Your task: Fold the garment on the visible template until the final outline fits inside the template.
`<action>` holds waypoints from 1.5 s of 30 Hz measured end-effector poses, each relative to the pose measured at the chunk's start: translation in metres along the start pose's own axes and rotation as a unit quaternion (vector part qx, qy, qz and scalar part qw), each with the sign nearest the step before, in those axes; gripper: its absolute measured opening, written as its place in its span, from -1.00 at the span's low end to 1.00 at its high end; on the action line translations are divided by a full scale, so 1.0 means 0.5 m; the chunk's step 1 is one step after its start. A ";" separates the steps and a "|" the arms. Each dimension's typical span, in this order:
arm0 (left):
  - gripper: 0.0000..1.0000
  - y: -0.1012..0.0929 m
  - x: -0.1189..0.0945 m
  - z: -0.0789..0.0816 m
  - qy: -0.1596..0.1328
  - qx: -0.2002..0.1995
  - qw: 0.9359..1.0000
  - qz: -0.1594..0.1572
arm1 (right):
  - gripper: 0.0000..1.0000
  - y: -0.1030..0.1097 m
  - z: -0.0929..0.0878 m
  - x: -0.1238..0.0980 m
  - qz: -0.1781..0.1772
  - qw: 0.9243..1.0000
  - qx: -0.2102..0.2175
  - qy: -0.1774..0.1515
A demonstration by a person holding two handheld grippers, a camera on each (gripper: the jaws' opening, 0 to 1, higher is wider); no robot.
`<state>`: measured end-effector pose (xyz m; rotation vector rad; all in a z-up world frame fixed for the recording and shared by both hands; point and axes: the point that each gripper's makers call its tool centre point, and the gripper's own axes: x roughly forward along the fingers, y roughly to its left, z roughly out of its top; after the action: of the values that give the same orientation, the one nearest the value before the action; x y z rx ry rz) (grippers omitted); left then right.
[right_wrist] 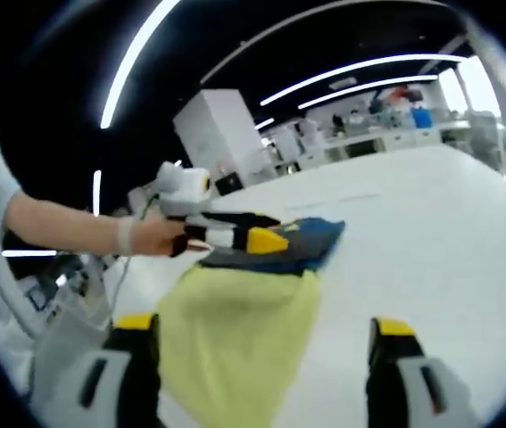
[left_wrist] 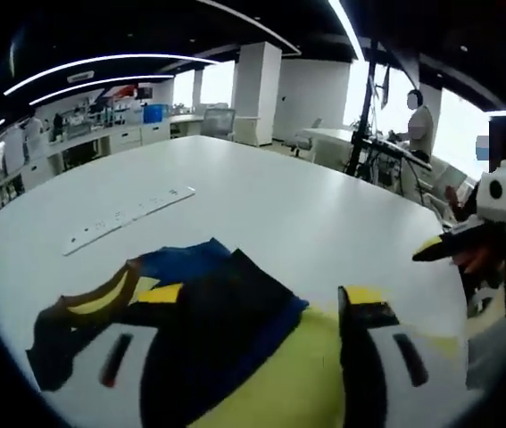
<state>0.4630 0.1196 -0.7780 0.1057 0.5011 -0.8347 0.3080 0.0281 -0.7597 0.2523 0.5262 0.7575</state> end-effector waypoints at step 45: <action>0.77 0.093 -0.442 -0.134 -0.046 -0.025 0.989 0.141 | 0.92 0.043 0.010 0.020 0.030 0.995 -0.075 0.062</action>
<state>0.3467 0.3209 -0.7388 0.0898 0.4080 -0.5468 0.3042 0.0499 -0.7504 0.0822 0.5787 0.8710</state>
